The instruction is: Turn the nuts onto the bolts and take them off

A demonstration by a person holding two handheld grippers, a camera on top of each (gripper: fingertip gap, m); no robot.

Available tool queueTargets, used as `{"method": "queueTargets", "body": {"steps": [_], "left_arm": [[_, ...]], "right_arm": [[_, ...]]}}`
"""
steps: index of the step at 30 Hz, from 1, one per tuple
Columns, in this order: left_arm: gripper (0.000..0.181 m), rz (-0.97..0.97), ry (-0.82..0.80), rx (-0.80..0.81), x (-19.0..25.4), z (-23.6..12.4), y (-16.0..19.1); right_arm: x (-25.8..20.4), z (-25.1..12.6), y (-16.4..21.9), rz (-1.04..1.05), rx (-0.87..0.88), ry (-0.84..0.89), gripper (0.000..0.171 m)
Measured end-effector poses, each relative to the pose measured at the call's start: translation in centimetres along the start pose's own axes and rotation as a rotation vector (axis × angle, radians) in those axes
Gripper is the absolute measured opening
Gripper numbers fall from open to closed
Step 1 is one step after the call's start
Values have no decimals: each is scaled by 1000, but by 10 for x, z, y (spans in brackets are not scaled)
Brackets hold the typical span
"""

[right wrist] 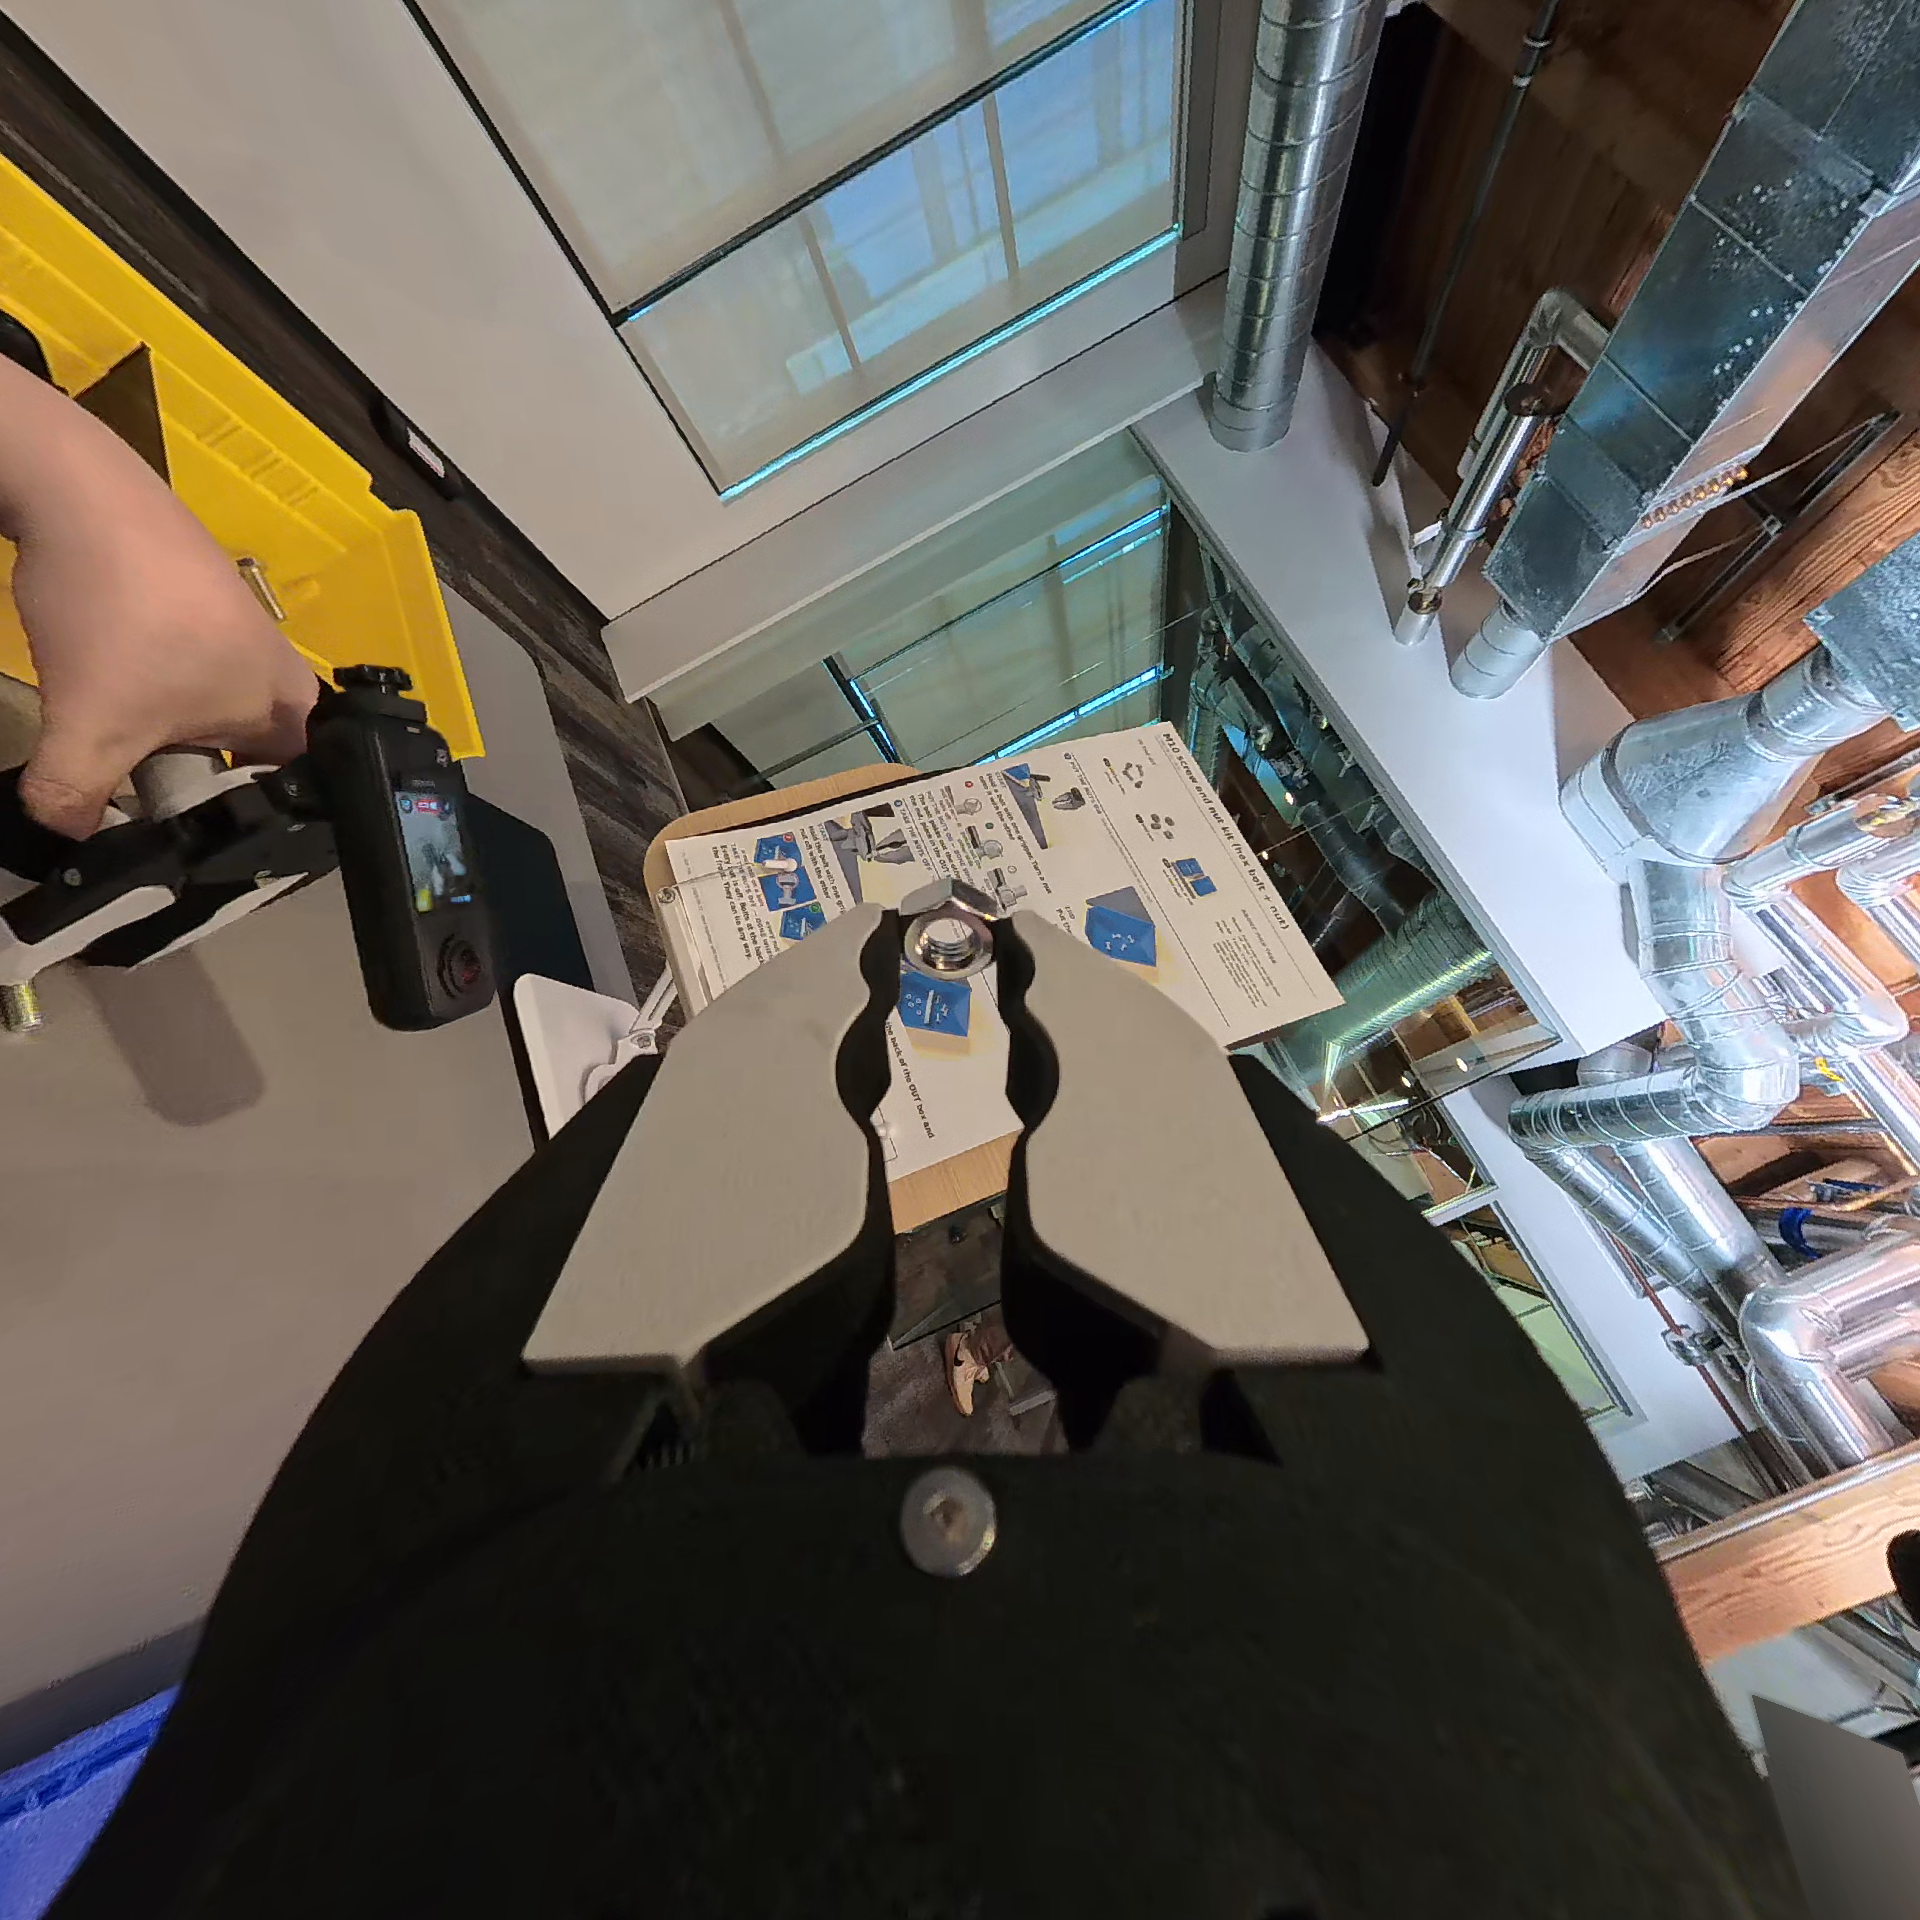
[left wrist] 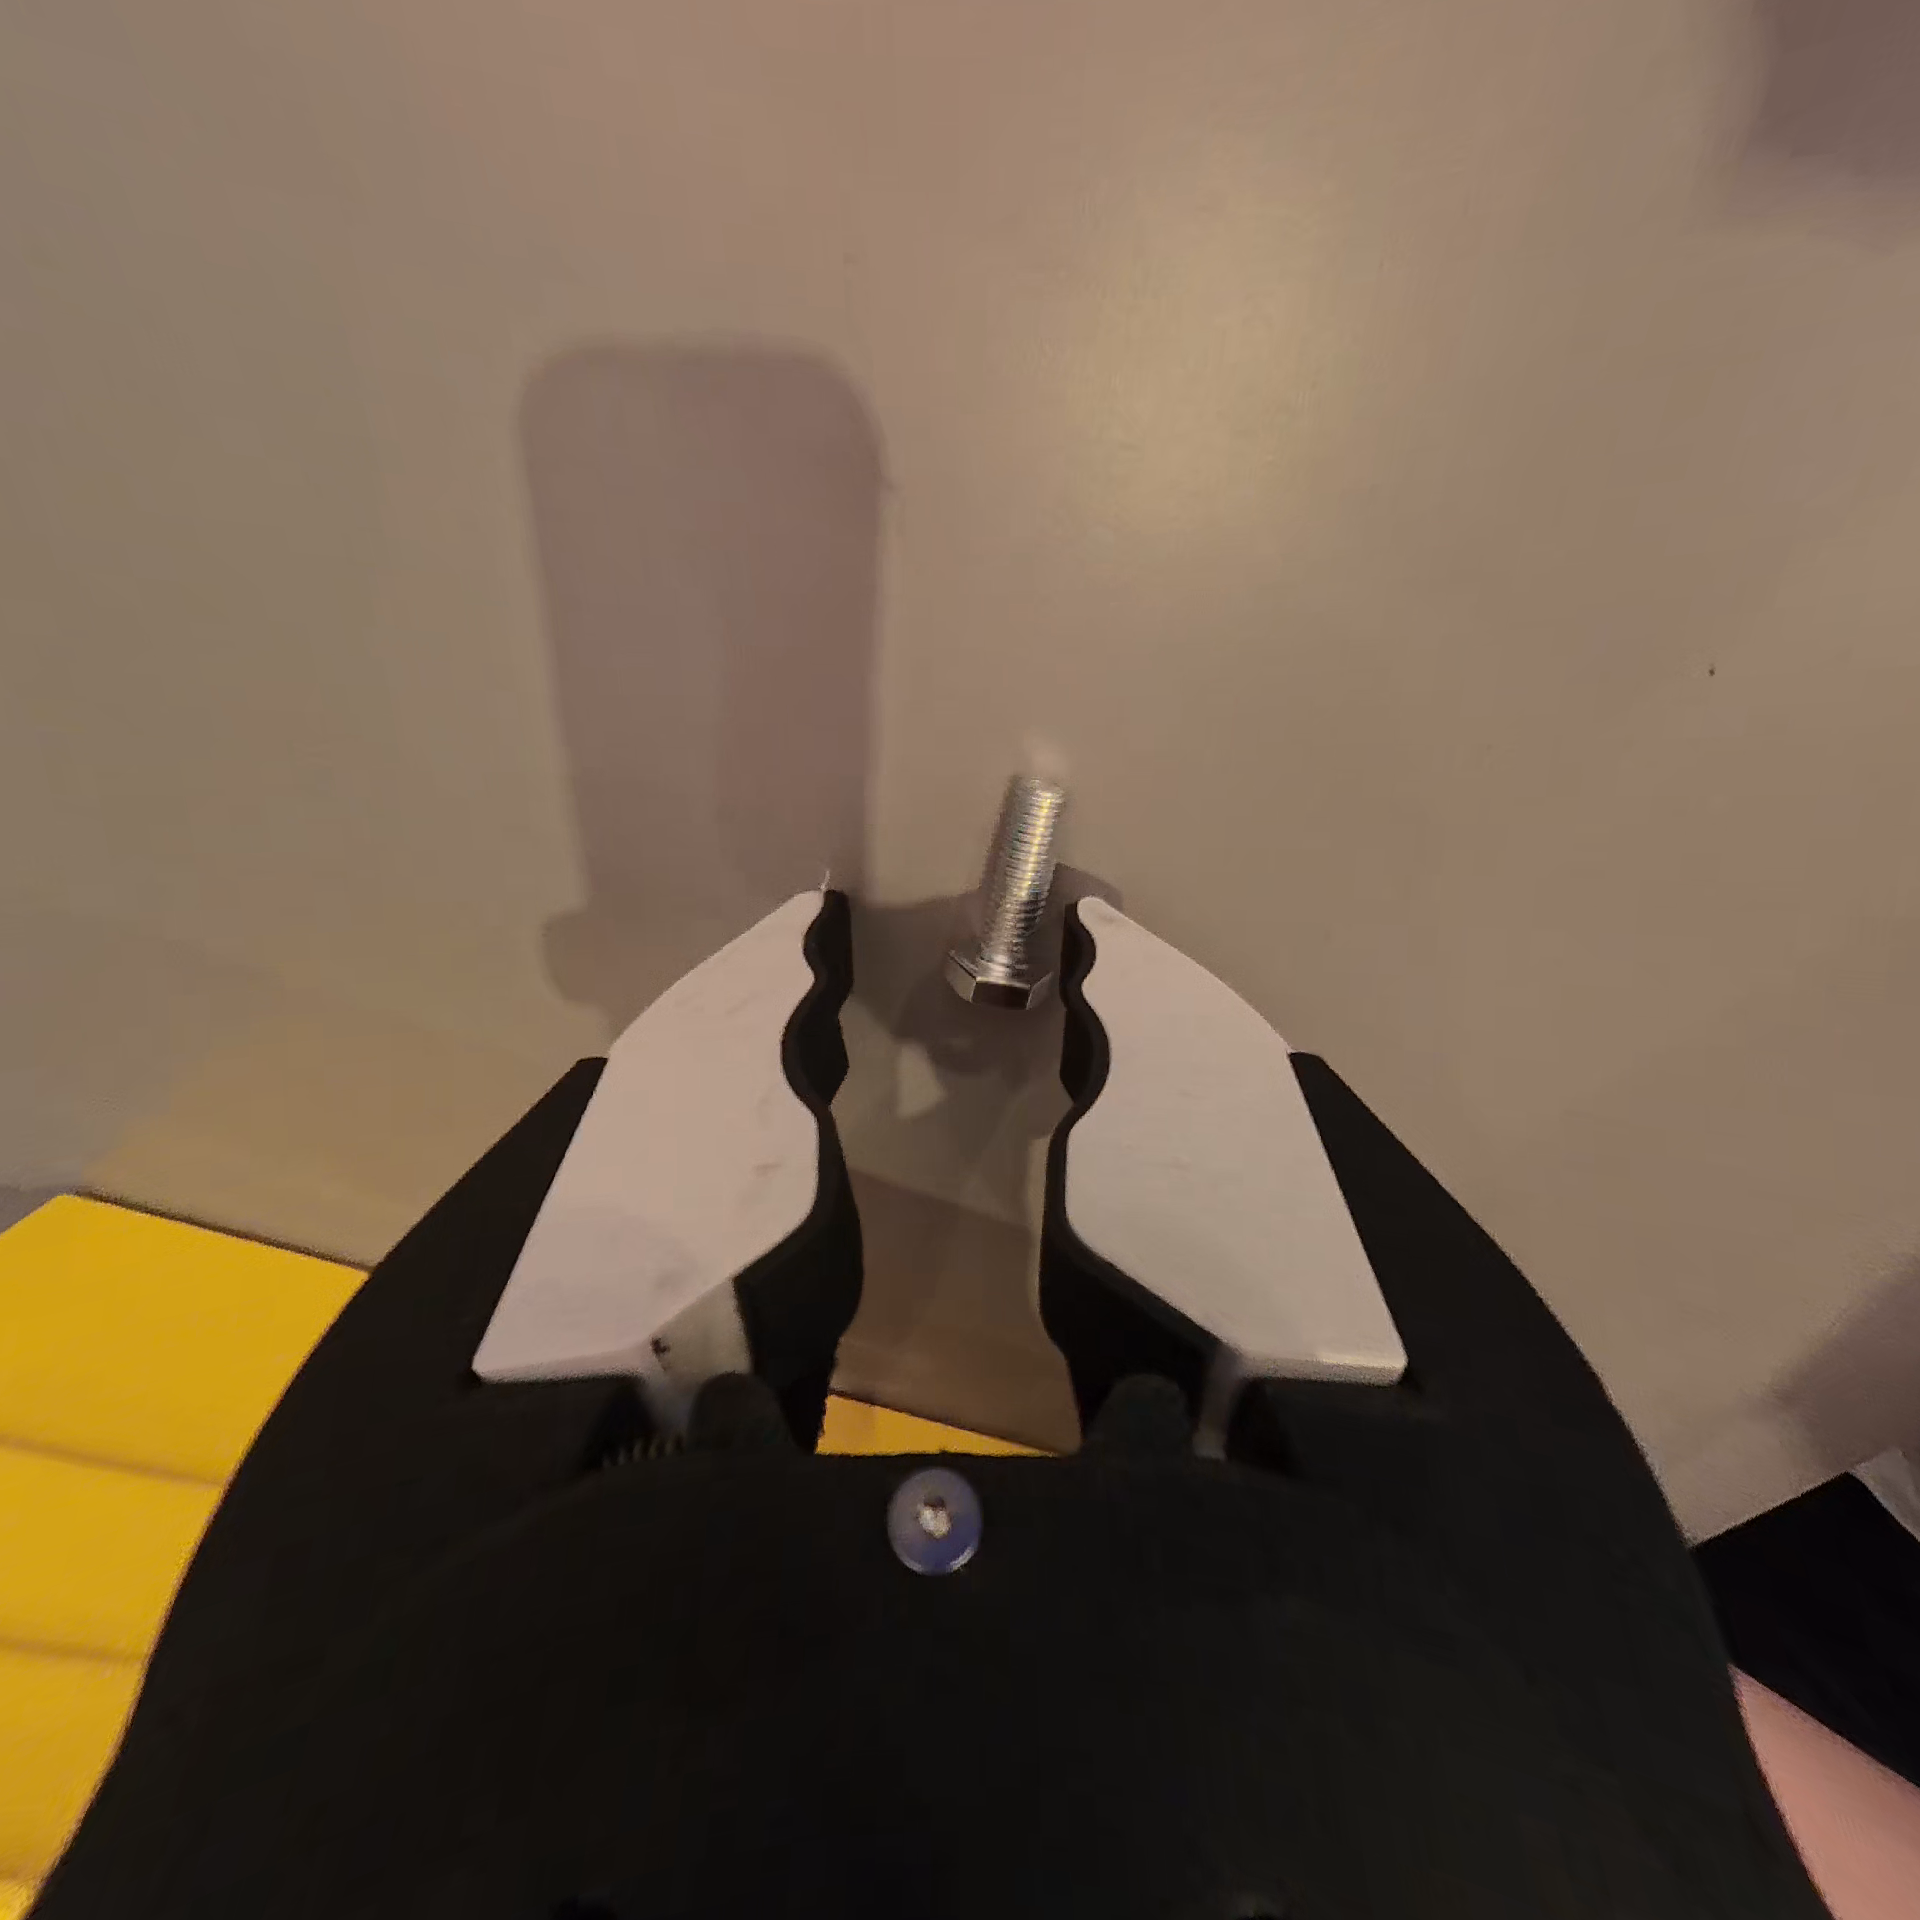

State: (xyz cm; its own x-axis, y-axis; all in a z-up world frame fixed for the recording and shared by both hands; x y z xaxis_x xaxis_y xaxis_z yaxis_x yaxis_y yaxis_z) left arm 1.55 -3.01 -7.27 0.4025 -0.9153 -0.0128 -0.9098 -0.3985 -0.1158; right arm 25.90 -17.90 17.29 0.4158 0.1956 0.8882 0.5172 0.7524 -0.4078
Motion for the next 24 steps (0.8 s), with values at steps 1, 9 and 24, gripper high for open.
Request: {"method": "queueTargets", "body": {"steps": [1,9,24], "left_arm": [[35,0,3,4,0,0,-1],[9,-2,15,-2,5,1,-5],[9,-121,183,499,0,-72,-19]], "right_arm": [[0,0,0,0,-1,1,18],[2,-3,3,6,-14,9,18],[40,5,95,898,71,350,18]]}}
Point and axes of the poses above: each gripper's, where its closed fingertips meet, z out along the fingers, y out of its underside, x = y × z across the jaws, the point moved 9 cm from there along -z, back along the fingers, and after that the axes turned 5 degrees about x, right-handed, at the moved point
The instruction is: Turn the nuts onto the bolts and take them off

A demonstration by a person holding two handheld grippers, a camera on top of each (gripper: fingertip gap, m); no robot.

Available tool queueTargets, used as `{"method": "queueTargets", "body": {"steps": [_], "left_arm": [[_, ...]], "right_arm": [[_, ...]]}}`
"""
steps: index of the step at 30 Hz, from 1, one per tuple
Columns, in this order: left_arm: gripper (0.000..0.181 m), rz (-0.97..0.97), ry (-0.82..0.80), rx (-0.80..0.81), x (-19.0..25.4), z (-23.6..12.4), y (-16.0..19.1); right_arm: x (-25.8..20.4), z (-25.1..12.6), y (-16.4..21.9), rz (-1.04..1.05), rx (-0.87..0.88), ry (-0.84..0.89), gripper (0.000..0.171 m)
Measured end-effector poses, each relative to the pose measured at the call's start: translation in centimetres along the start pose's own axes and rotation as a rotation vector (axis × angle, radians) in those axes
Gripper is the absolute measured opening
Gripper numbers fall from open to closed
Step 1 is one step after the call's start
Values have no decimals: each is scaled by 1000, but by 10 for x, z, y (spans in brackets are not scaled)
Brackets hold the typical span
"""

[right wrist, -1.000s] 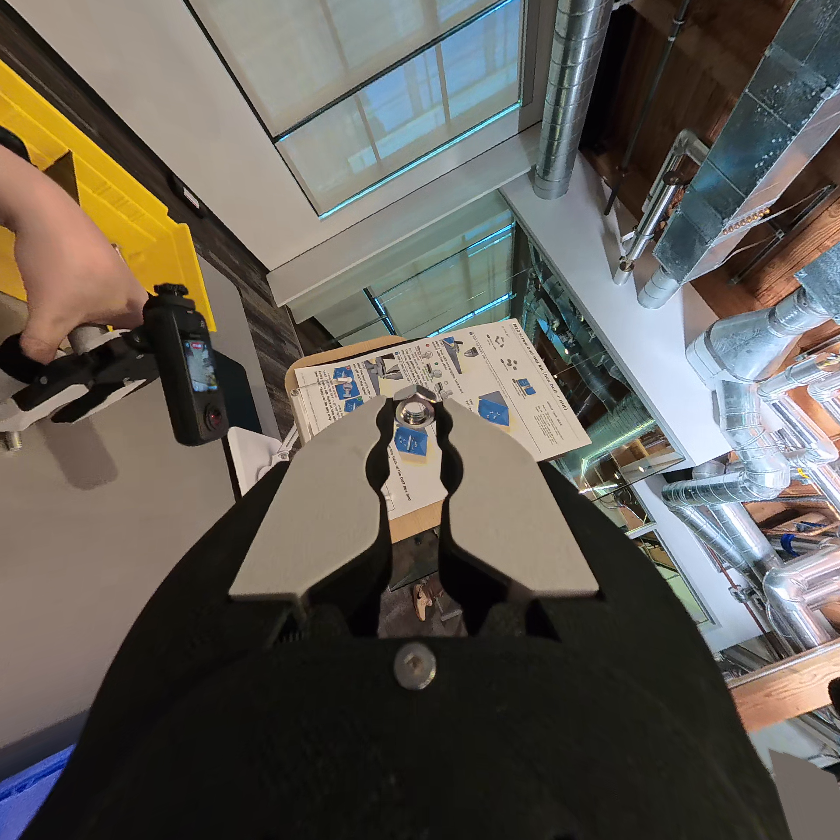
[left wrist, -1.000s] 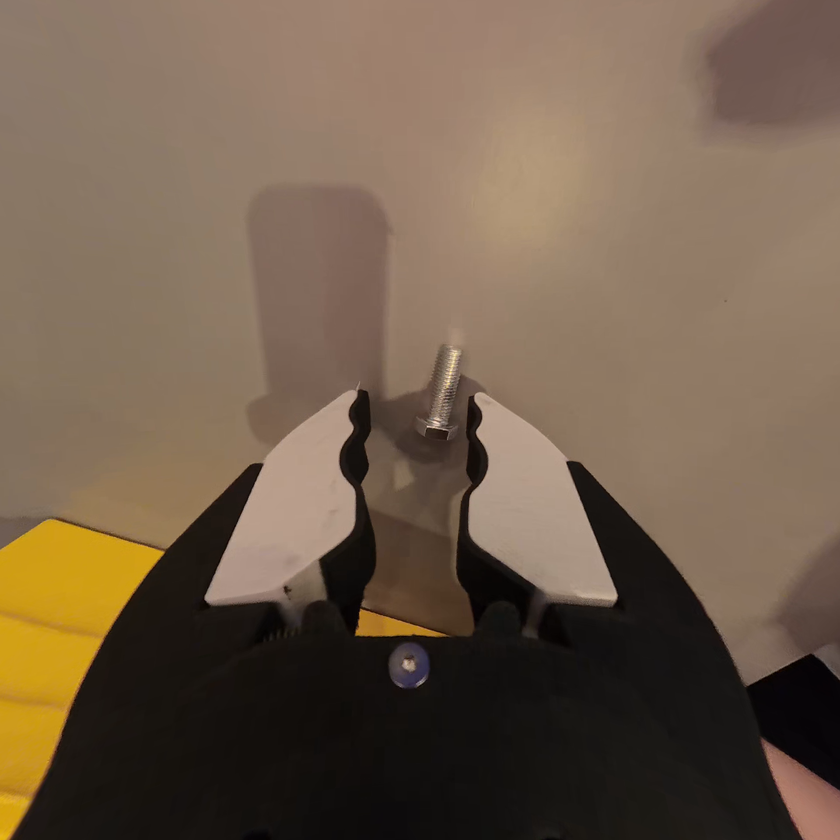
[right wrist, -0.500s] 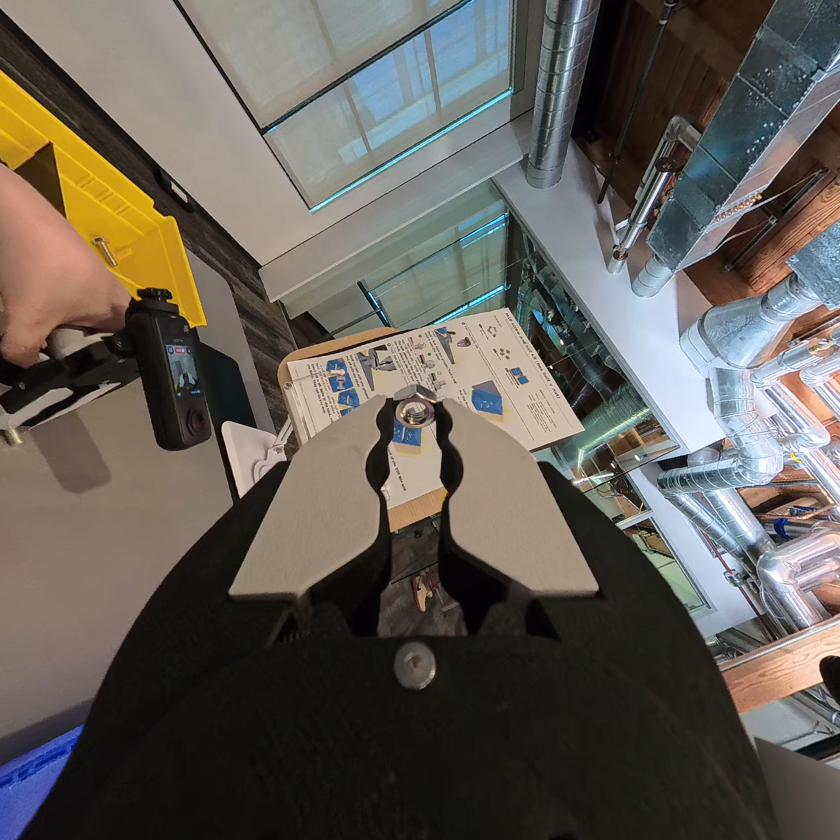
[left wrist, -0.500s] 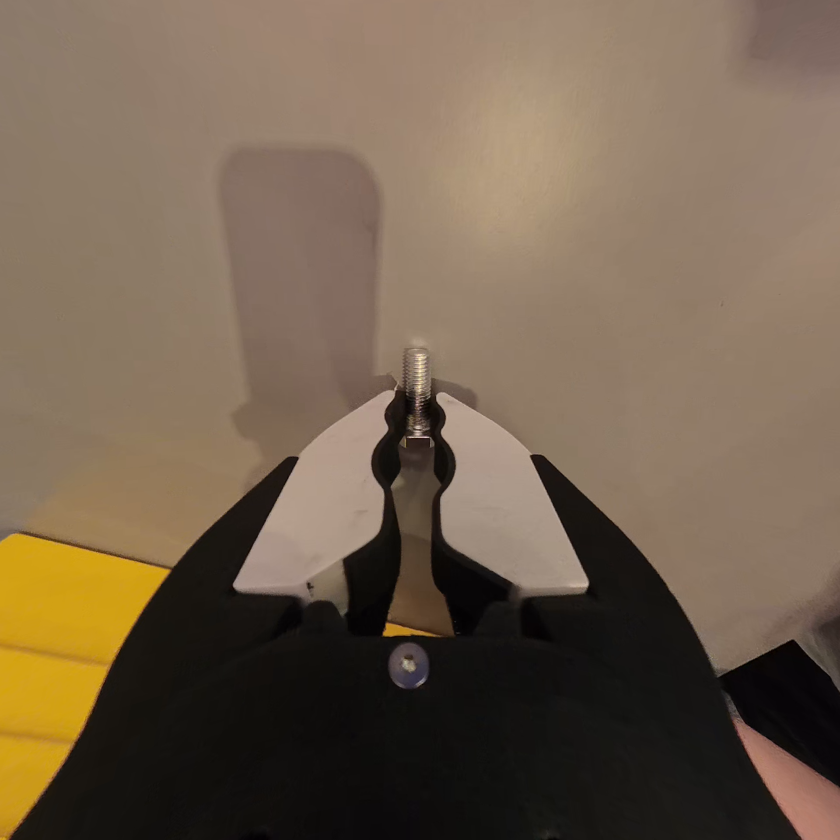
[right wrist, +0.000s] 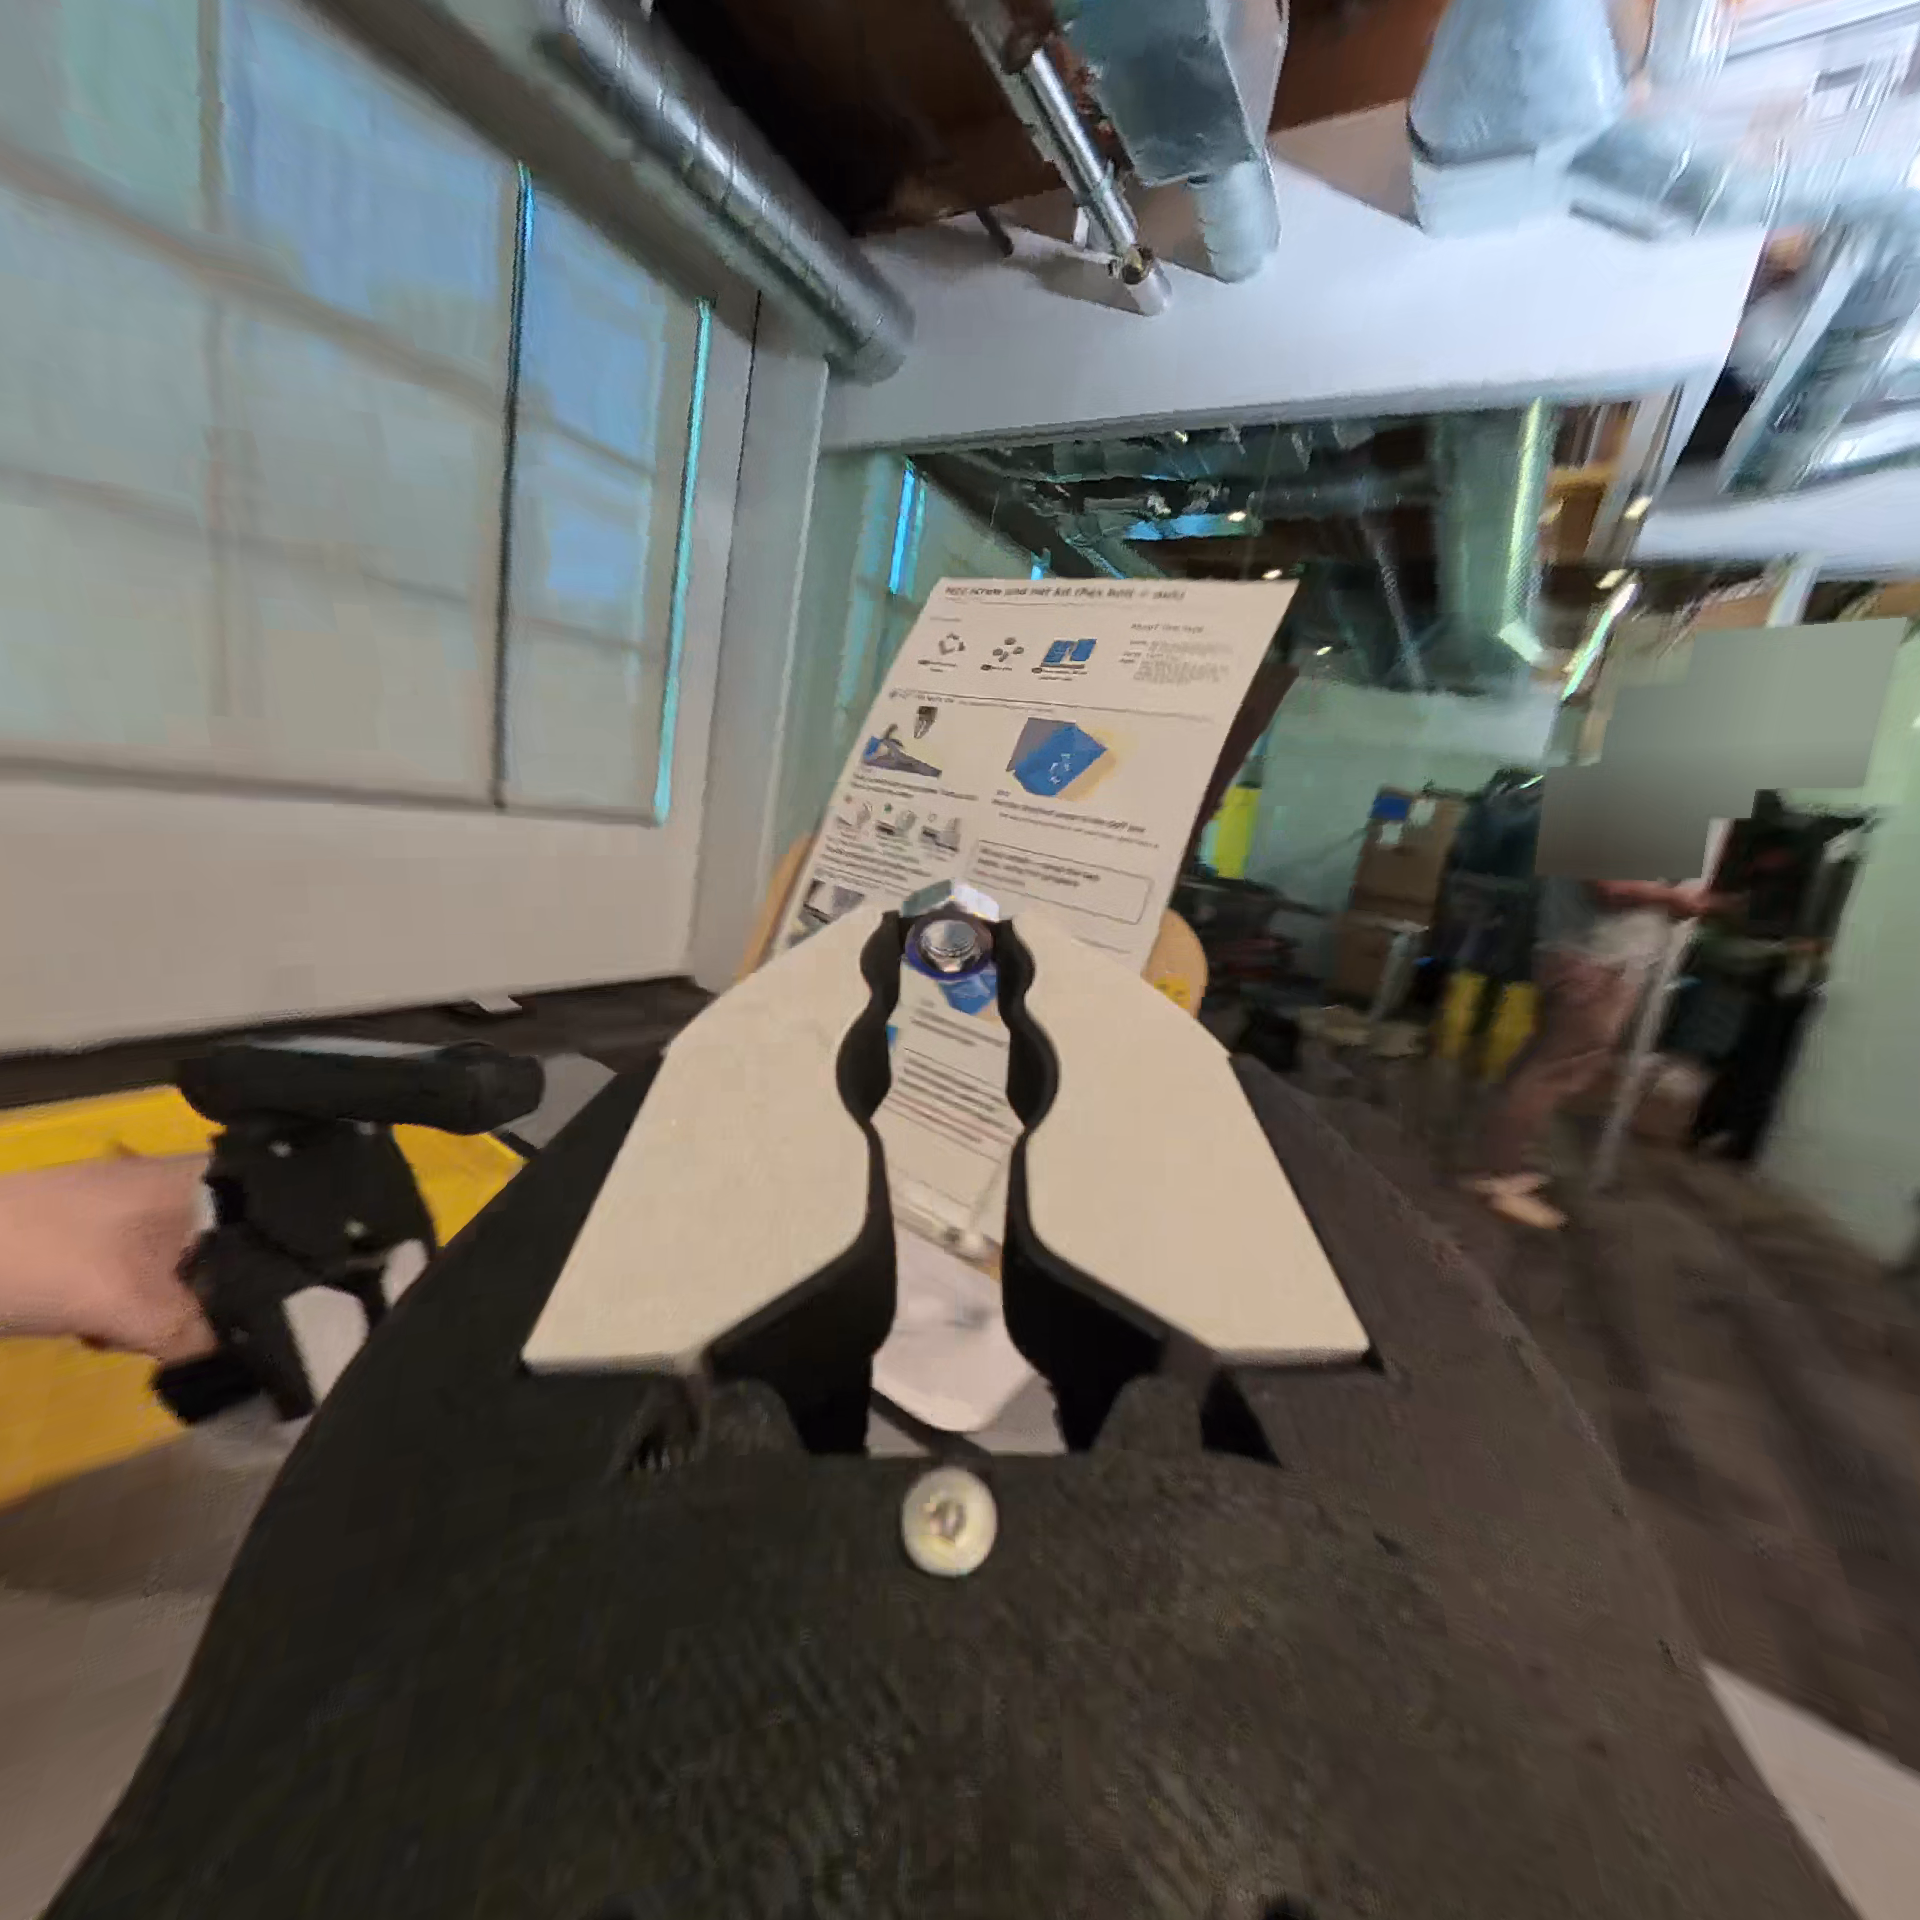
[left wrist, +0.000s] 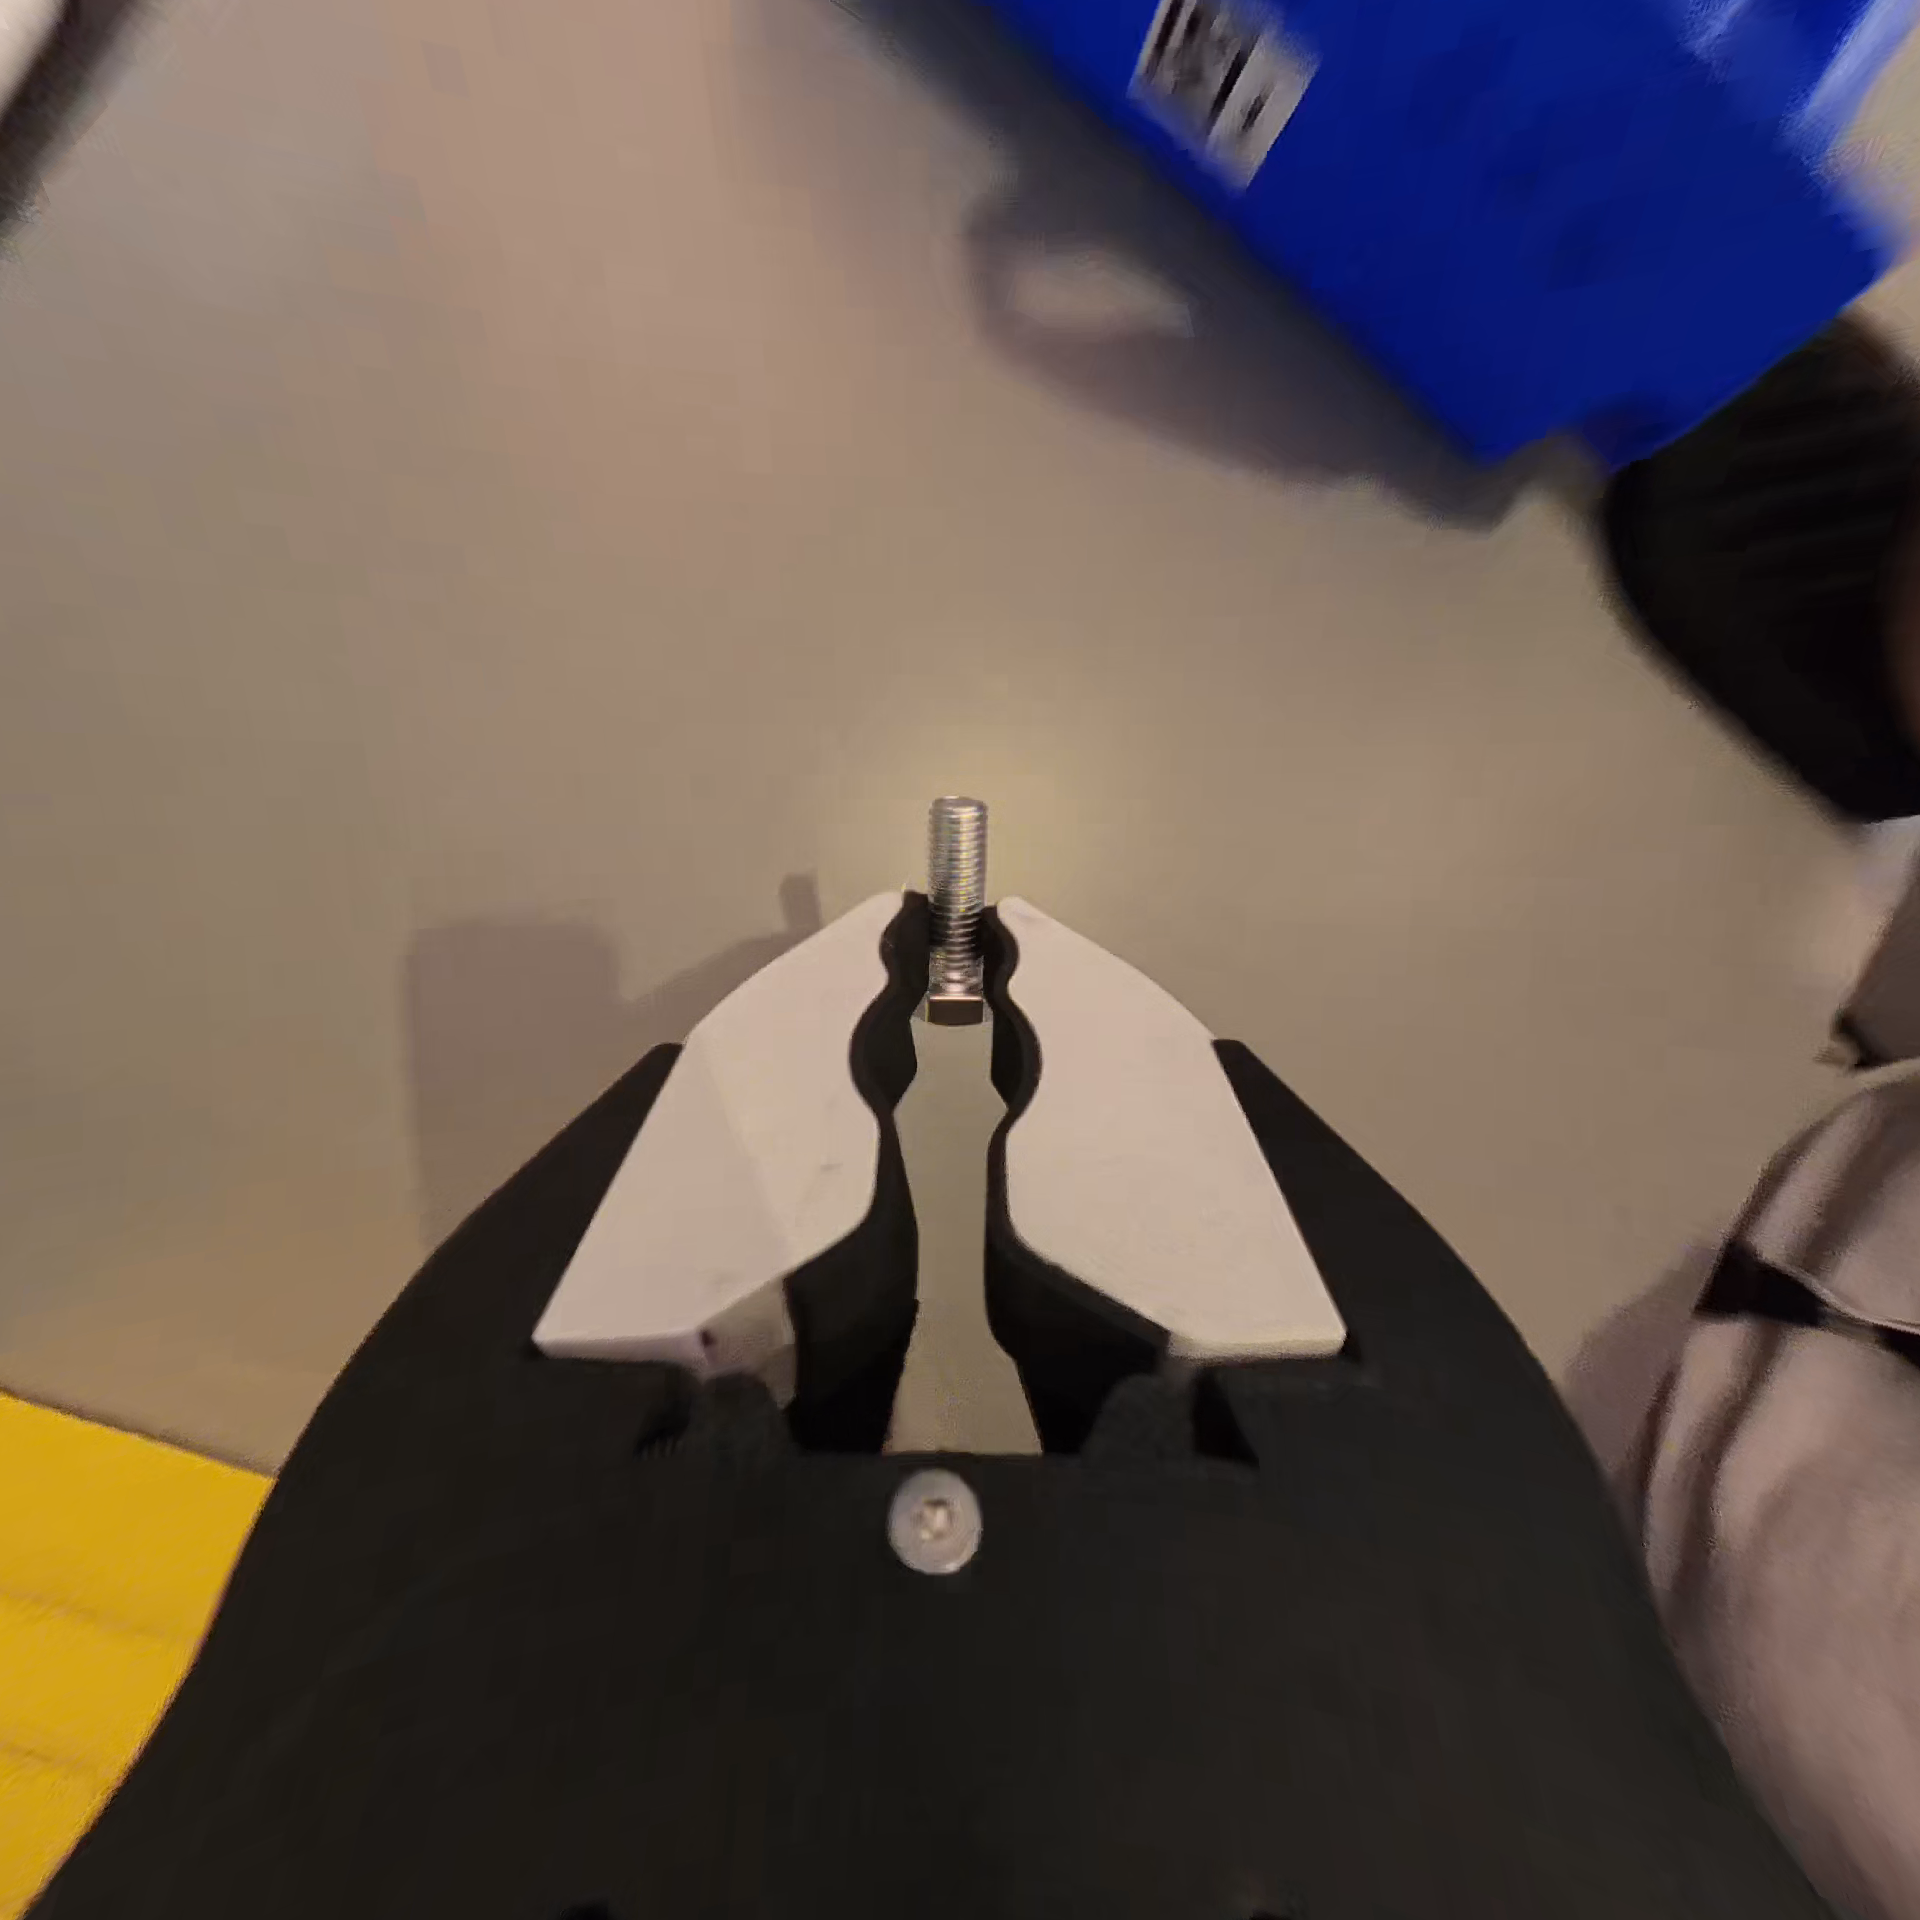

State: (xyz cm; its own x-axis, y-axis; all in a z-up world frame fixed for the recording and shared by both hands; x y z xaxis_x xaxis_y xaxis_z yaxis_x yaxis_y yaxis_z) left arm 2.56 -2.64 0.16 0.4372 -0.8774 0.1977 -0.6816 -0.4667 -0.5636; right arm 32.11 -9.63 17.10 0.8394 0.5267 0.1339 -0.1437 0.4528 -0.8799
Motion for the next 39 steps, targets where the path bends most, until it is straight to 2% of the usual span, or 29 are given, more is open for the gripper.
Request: {"method": "queueTargets", "body": {"steps": [3,6,13,20,28,32,39], "left_arm": [[9,16,34,276,9,-44,-16],[9,76,72,551,20,-87,-22],[9,38,155,905,32,-154,-18],[9,63,148,1046,43,-179,-13],[9,69,152,1082,47,-178,-15],[9,51,146,1148,42,-179,-14],[9,31,282,1204,33,-178,-12]], "right_arm": [[11,5,13,256,49,-69,18],[14,11,26,412,57,-135,18],[0,27,44,398,-2,-181,18],[-24,33,39,252,-43,-188,18],[-37,32,31,188,-38,-183,18],[-42,33,32,158,-27,-181,18],[-55,36,35,11,-13,-200,18]]}}
Point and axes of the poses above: each gripper's, where its closed fingertips meet, z out along the fingers, y out of its underside, x = y × z across the jaws, the point moved 9 cm from there along -z, back along the fingers, and after that the axes turned 5 degrees about x, right-handed, at the moved point
